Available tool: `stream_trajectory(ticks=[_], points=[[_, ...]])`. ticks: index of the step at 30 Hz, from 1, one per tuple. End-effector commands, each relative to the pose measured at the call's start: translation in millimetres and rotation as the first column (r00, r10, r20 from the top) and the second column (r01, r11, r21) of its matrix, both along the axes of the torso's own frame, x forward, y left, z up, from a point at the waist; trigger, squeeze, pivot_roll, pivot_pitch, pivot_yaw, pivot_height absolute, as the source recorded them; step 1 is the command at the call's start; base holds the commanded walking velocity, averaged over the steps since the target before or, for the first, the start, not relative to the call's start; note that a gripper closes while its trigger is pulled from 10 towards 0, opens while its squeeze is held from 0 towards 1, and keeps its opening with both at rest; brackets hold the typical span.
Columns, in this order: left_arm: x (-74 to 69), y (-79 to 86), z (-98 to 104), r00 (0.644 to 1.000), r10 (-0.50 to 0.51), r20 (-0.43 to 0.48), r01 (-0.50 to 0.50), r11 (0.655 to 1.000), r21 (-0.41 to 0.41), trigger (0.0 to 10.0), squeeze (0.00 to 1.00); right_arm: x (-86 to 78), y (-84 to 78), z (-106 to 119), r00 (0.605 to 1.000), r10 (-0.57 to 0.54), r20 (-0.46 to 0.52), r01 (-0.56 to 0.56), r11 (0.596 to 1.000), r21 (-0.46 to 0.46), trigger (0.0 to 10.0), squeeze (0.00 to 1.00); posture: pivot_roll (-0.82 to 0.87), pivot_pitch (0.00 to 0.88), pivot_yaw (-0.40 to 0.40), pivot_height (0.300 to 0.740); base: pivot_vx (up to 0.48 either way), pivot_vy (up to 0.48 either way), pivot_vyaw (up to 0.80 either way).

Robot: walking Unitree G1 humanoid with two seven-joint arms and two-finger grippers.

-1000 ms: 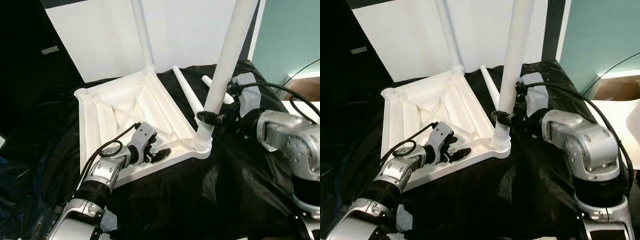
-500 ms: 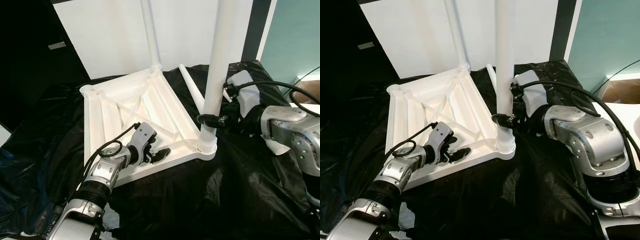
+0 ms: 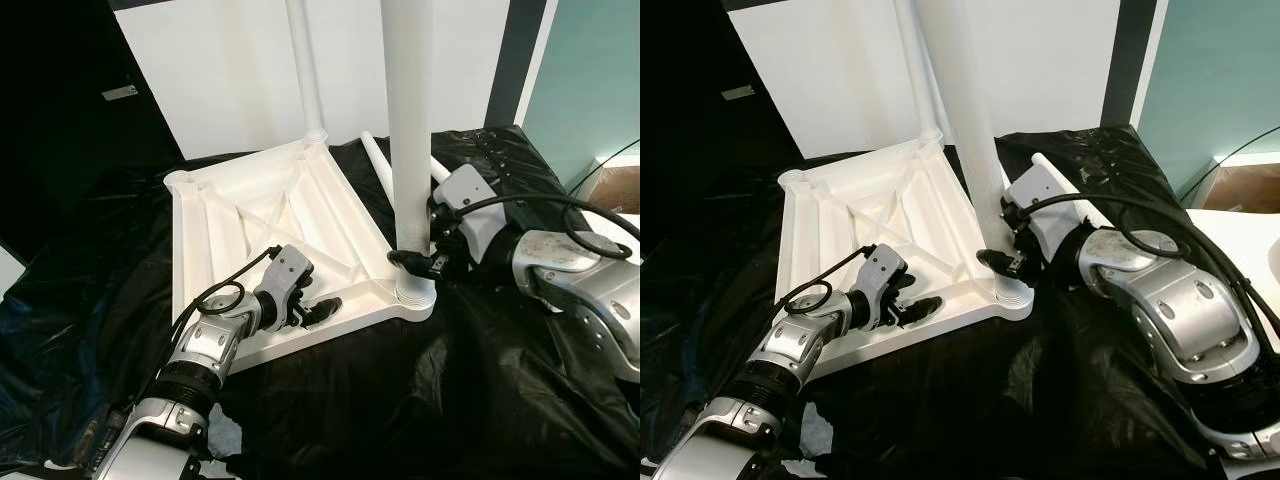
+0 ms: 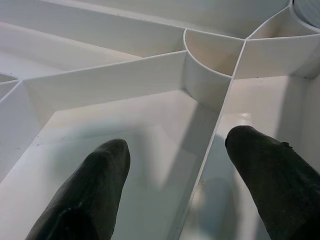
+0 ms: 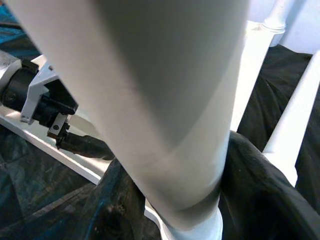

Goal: Building children table

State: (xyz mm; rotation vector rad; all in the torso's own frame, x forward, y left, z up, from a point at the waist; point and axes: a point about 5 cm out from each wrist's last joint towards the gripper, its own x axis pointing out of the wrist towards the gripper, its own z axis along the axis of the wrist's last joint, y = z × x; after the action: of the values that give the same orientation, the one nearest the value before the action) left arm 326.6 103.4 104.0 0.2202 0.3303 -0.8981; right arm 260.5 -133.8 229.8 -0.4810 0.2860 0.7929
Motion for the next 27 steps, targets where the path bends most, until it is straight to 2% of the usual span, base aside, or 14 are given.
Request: stream_trajectory(ticks=[1, 2, 4, 5, 8, 12, 18, 21, 22, 24, 25, 26, 27], points=[[-0.7, 4.2, -3, 1.000, -0.015, -0.013, 0.016, 1.000, 0.016, 10.0, 0.00, -4.4, -4.4, -34, 0.975, -0.049, -0.216, 0.044, 0.999, -0.027, 10.0, 0.00, -0.20, 0.000, 0.137, 0.740, 0.000, 0.000, 0.00], [-0.7, 4.2, -3, 1.000, -0.015, -0.013, 0.016, 1.000, 0.016, 10.0, 0.00, -4.4, -4.4, -34, 0.975, -0.049, -0.216, 0.044, 0.999, -0.027, 10.0, 0.00, -0.20, 0.000, 0.137, 0.740, 0.000, 0.000, 0.00], [-0.8, 3.6, -3, 1.000, -0.019, -0.014, 0.019, 1.000, 0.017, 10.0, 0.00, -4.4, -4.3, -37, 0.955, -0.086, -0.284, 0.104, 0.993, 0.050, 10.0, 0.00, -0.21, 0.000, 0.139, 0.740, 0.000, 0.000, 0.00], [-0.8, 3.6, -3, 1.000, -0.019, -0.014, 0.019, 1.000, 0.017, 10.0, 0.00, -4.4, -4.3, -37, 0.955, -0.086, -0.284, 0.104, 0.993, 0.050, 10.0, 0.00, -0.21, 0.000, 0.139, 0.740, 0.000, 0.000, 0.00], [-0.8, 3.0, -3, 1.000, -0.023, -0.015, 0.023, 1.000, 0.018, 10.0, 0.00, -1.7, -1.3, -35, 0.922, -0.097, -0.376, 0.178, 0.966, 0.186, 10.0, 0.00, -0.21, 0.000, 0.141, 0.740, 0.000, 0.000, 0.00], [-0.9, 2.5, -3, 1.000, -0.024, -0.016, 0.024, 1.000, 0.017, 10.0, 0.00, -0.1, 0.3, -33, 0.916, -0.085, -0.392, 0.187, 0.956, 0.228, 10.0, 0.00, -0.21, 0.000, 0.141, 0.740, 0.000, 0.000, 0.00], [-1.3, 3.1, -4, 1.000, -0.021, -0.017, 0.021, 1.000, 0.018, 10.0, 0.00, 0.0, 0.4, -32, 0.912, -0.089, -0.401, 0.197, 0.952, 0.235, 10.0, 0.00, -0.20, 0.000, 0.137, 0.740, 0.000, 0.000, 0.00], [-1.5, 3.3, -4, 1.000, -0.019, -0.017, 0.020, 1.000, 0.018, 10.0, 0.00, 0.2, 0.8, -32, 0.922, -0.093, -0.375, 0.188, 0.956, 0.225, 10.0, 0.00, -0.20, 0.000, 0.136, 0.740, 0.000, 0.000, 0.00], [-1.6, 3.6, -4, 1.000, -0.017, -0.017, 0.017, 1.000, 0.018, 10.0, 0.00, 1.5, 3.1, -33, 0.945, -0.129, -0.302, 0.200, 0.955, 0.218, 10.0, 0.00, -0.20, 0.000, 0.135, 0.740, 0.000, 0.000, 0.00], [-1.7, 3.7, -4, 1.000, -0.016, -0.017, 0.017, 1.000, 0.018, 10.0, 0.00, 2.4, 4.1, -34, 0.950, -0.153, -0.274, 0.217, 0.951, 0.222, 10.0, 0.00, -0.20, 0.000, 0.135, 0.740, 0.000, 0.000, 0.00], [-1.8, 3.4, -4, 1.000, -0.017, -0.017, 0.017, 1.000, 0.018, 10.0, 0.00, 5.1, 4.7, -35, 0.949, -0.200, -0.243, 0.260, 0.932, 0.252, 10.0, 0.00, -0.20, 0.000, 0.134, 0.740, 0.000, 0.000, 0.00], [-1.8, 3.4, -4, 1.000, -0.017, -0.017, 0.017, 1.000, 0.018, 10.0, 0.00, 5.1, 4.7, -35, 0.949, -0.200, -0.243, 0.260, 0.932, 0.252, 10.0, 0.00, -0.20, 0.000, 0.134, 0.740, 0.000, 0.000, 0.00], [-1.9, 3.1, -4, 1.000, -0.017, -0.017, 0.018, 1.000, 0.017, 10.0, 0.00, 7.4, 4.8, -36, 0.944, -0.245, -0.222, 0.303, 0.909, 0.287, 10.0, 0.00, -0.20, 0.000, 0.135, 0.740, 0.000, 0.000, 0.00]])
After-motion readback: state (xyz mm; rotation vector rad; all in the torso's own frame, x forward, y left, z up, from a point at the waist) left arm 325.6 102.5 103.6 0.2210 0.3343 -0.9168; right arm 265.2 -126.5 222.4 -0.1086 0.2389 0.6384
